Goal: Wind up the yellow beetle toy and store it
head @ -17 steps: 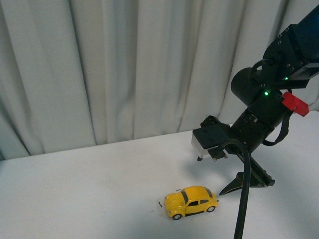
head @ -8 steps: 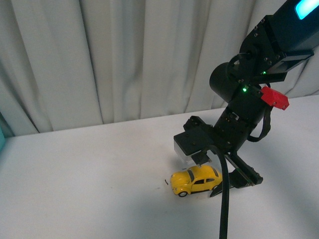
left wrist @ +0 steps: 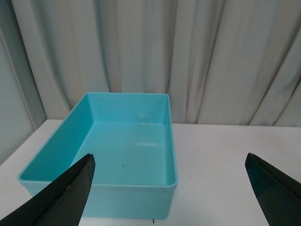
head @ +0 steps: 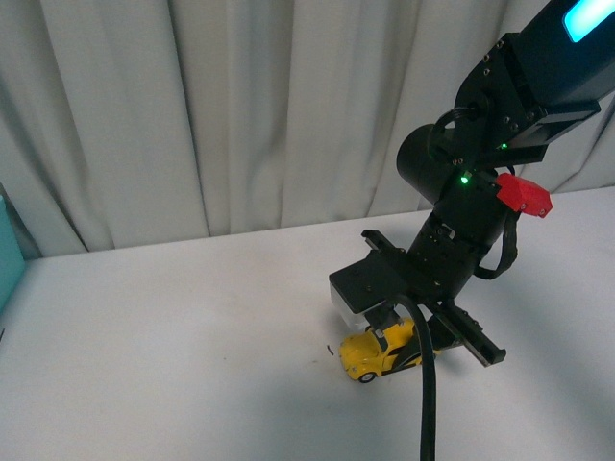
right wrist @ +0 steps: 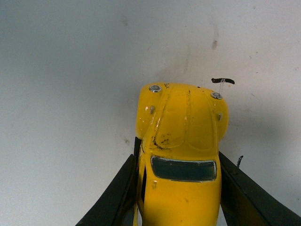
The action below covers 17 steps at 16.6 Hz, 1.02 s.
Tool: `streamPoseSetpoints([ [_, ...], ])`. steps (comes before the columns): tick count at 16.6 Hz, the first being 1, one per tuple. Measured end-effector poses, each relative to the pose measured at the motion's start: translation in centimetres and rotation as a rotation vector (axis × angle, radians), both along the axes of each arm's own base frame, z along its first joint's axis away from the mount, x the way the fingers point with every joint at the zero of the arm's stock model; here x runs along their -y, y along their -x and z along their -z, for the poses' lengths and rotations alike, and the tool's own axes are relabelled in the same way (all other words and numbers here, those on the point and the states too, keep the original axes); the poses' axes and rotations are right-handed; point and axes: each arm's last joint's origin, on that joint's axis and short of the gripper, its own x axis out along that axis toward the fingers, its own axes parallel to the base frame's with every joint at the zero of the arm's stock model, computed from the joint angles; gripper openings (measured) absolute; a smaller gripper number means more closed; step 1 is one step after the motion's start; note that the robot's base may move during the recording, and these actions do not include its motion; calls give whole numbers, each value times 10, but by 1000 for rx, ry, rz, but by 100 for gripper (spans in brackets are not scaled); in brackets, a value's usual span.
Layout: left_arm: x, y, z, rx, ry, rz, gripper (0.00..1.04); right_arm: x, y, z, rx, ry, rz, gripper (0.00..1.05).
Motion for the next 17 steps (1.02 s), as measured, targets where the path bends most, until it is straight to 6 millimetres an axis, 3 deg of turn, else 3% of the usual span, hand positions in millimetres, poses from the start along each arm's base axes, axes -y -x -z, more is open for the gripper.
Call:
streamPoseSetpoints([
  [2,0,0,0,0,0,0,98,0,-1,-1,14,3,1,42],
  [12,0,0,0,0,0,0,98,4,-1,2,27,2,10,41],
  [17,0,0,0,0,0,0,98,15,3,6,39,-28,34,41],
])
